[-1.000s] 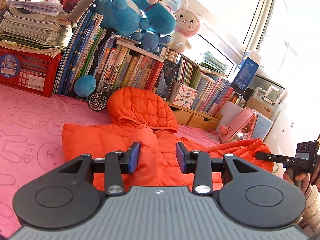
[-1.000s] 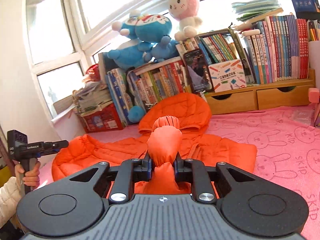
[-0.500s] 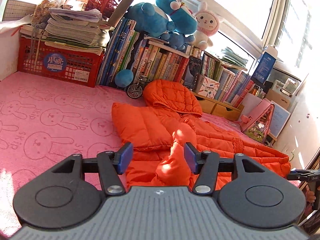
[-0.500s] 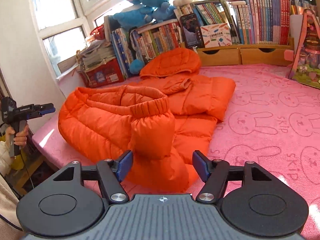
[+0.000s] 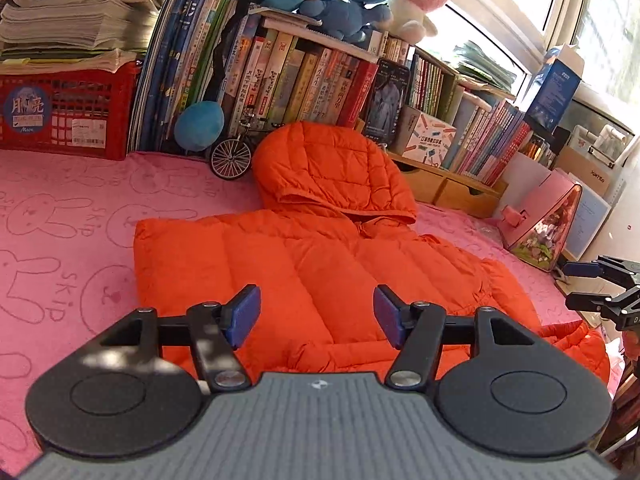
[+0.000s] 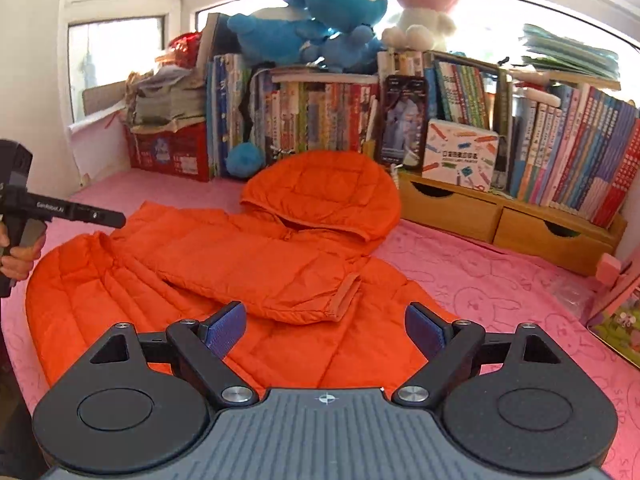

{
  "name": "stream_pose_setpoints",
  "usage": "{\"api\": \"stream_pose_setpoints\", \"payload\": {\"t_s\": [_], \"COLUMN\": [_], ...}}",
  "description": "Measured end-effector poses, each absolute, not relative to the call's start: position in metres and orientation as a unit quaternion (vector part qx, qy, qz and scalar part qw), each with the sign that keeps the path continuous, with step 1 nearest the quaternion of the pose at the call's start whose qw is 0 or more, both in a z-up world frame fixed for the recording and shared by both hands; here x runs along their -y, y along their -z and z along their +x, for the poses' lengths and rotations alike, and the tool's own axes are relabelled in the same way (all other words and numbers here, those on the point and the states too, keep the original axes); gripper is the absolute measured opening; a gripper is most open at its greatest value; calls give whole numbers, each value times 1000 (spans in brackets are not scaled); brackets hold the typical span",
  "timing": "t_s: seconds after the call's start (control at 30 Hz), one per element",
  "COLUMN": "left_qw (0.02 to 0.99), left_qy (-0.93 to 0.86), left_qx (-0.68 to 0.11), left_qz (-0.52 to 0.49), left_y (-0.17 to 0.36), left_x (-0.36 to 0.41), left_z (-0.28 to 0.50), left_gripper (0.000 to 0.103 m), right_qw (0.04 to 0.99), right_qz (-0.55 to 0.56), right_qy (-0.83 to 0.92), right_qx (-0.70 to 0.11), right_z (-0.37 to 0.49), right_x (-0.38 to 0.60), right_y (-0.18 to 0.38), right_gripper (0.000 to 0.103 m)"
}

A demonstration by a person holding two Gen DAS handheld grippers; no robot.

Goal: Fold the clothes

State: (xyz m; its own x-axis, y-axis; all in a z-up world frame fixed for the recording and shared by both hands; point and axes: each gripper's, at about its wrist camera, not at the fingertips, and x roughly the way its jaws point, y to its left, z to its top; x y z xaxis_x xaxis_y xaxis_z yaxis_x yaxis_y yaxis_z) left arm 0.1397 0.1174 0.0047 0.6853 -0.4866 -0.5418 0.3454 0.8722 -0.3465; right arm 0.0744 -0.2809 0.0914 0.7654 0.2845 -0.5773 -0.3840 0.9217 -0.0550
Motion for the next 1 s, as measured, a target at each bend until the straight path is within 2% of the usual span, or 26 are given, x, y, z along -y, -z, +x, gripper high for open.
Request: {"api": "stream_pose_setpoints", "payload": {"t_s": [0.13,0.23,0.33,0.47,0.7,0.9,1.0], "left_qw": [892,900,909,925,920,926,922], "left_qy": [243,248,253,239,215,199,186], "left_qx": [-366,-342,-303,-267,-306,-320,-340], "left_qz": [-109,-108,-135,-123,-120,-27,-12], "left_y": [17,6,-20,-46,-42,-21,-6], "left_x": [-132,-141,-145,-129,-84,-38,-31], "left_z": [119,104,113,152,271,320,331], "left_gripper": [61,61,64,73,70,70,70], "right_qw": [906,907,920,939,950,940,936], "right_qz": [-129,-165,-177,-134,2,-32,-42], "right_qy": [-237,-249,-234,-182,-98,-95,-99], "right_qx": [-325,-296,-262,-258,-298,-326,-336], "right_z": [68,68,95,173,321,390,408], "right_x": [243,229,222,231,292,291,282], "right_y": [-68,-79,-99,-108,-75,-38,-24], "right_gripper": [87,87,94,95,93,91,85]}}
